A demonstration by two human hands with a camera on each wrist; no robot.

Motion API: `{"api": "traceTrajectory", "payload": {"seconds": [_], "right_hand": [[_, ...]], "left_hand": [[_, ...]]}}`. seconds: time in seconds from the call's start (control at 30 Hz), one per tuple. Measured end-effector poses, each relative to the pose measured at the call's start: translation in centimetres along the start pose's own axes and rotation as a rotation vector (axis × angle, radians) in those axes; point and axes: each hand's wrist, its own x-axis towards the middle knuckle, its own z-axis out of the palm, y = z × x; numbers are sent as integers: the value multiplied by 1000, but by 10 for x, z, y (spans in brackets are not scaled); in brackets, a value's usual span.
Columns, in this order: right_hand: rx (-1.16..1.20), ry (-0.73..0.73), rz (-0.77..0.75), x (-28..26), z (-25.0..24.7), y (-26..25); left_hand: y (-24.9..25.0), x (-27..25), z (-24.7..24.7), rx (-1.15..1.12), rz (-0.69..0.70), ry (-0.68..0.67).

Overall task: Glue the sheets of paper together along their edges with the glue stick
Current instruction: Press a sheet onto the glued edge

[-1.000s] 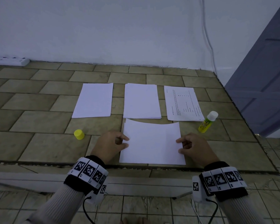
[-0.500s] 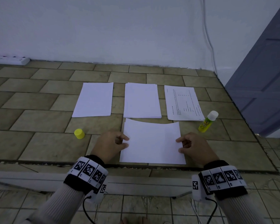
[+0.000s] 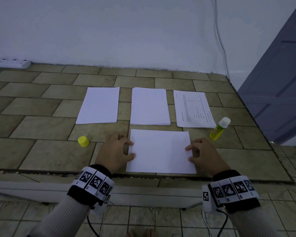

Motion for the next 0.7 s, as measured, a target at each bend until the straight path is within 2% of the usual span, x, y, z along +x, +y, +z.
{"api": "traceTrajectory", "payload": {"seconds": [0.13,0.23,0.3,0.4,0.47,0.53,0.7], "right_hand": [[-173,-15,-7,2,0,-5],[-314,-14,12,1,-1,-13],[-417,24,-1,-1,0,-23],[-355,22,-60,-5,14,-46],[-273,-71,-126,-4,35,-67],[-290,-132,-206,-1,60,-87],[-355,-77,-287,17,94,-97]], "left_hand": [[6,4,9,72,87,-13],[15,8,27,234,126,-87],[17,10,38,330,138,-75],[15,12,48,365,141,-46],[13,11,49,355,154,-25],[11,10,49,355,168,-30],[7,10,50,361,179,-65]]}}
